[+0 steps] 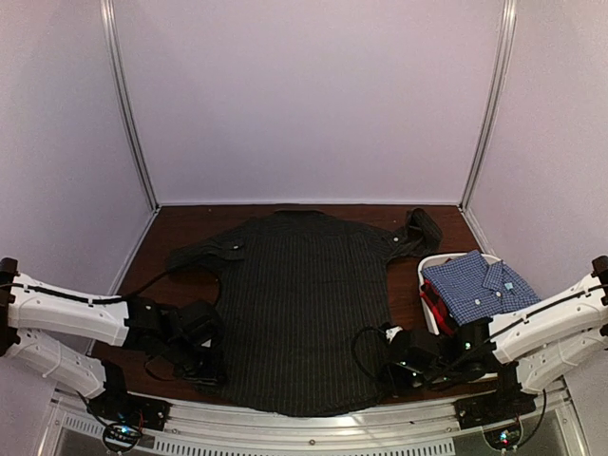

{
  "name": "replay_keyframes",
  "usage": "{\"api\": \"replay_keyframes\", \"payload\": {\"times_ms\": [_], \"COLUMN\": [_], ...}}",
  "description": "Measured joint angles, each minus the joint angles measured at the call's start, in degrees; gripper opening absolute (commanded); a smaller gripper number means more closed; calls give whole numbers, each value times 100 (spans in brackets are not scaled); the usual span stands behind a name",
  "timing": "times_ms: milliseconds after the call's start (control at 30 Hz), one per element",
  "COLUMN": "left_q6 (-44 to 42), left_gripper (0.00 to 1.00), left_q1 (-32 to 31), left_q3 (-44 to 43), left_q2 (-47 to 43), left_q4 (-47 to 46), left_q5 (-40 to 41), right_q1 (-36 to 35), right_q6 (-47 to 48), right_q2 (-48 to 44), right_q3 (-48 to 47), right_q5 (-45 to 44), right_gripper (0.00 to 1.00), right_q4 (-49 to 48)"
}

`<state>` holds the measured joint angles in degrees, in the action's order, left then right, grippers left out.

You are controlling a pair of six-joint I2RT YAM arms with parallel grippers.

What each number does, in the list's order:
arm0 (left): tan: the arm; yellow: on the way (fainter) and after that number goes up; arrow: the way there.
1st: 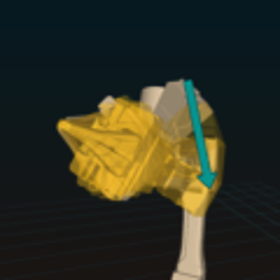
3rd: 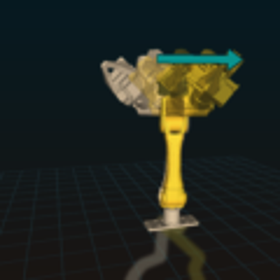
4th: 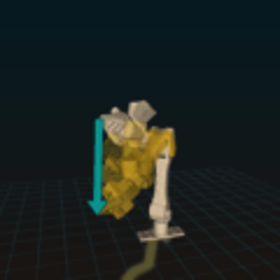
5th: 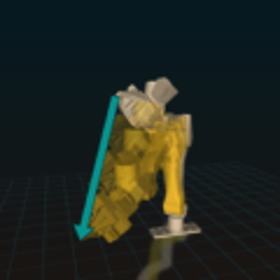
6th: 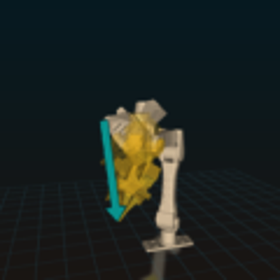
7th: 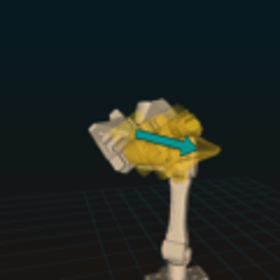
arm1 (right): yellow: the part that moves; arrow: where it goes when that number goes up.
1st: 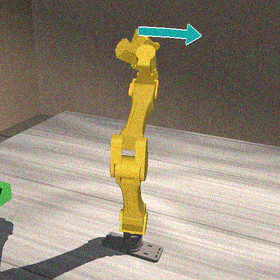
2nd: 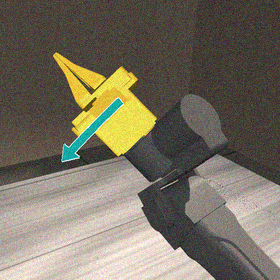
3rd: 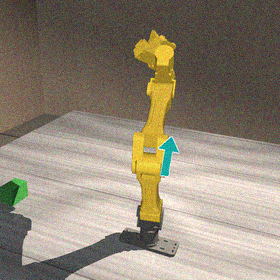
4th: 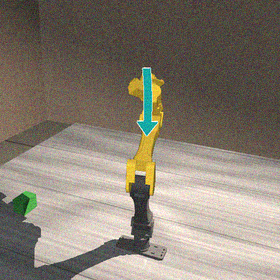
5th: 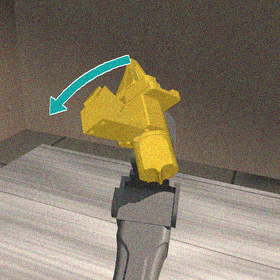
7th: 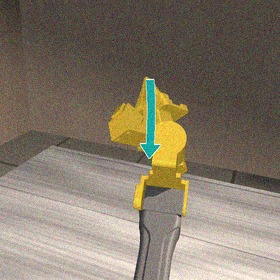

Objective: Fold and stack the long sleeve shirts
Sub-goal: Flatten out the square-folded shirt at the center of the board, then pick up the sleeve from the center of the board.

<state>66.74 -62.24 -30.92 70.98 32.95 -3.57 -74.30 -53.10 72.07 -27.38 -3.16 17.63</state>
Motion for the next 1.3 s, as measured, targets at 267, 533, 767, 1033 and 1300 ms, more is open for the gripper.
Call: {"api": "replay_keyframes", "payload": {"times_ms": [267,533,767,1033,1300], "left_q6": [162,-378,-1443,-2341,-2420], "left_gripper": [33,35,39,47,55], "left_q1": [7,927,2885,3825,3862], "left_q3": [-61,-1561,-2245,-3012,-3709], "left_q2": [-184,-133,282,1362,2476], "left_q4": [319,879,750,-24,-798], "left_q5": [-122,330,675,791,708], "right_q1": [-20,107,350,372,601], "right_q6": [52,568,837,769,955], "right_q2": [26,601,1333,1342,1097], "right_q3": [-411,-1773,-1641,-1233,-1762], "right_q5": [-22,-343,-133,188,59], "right_gripper": [38,38,35,37,46], "right_q4": [752,1224,741,184,623]}}
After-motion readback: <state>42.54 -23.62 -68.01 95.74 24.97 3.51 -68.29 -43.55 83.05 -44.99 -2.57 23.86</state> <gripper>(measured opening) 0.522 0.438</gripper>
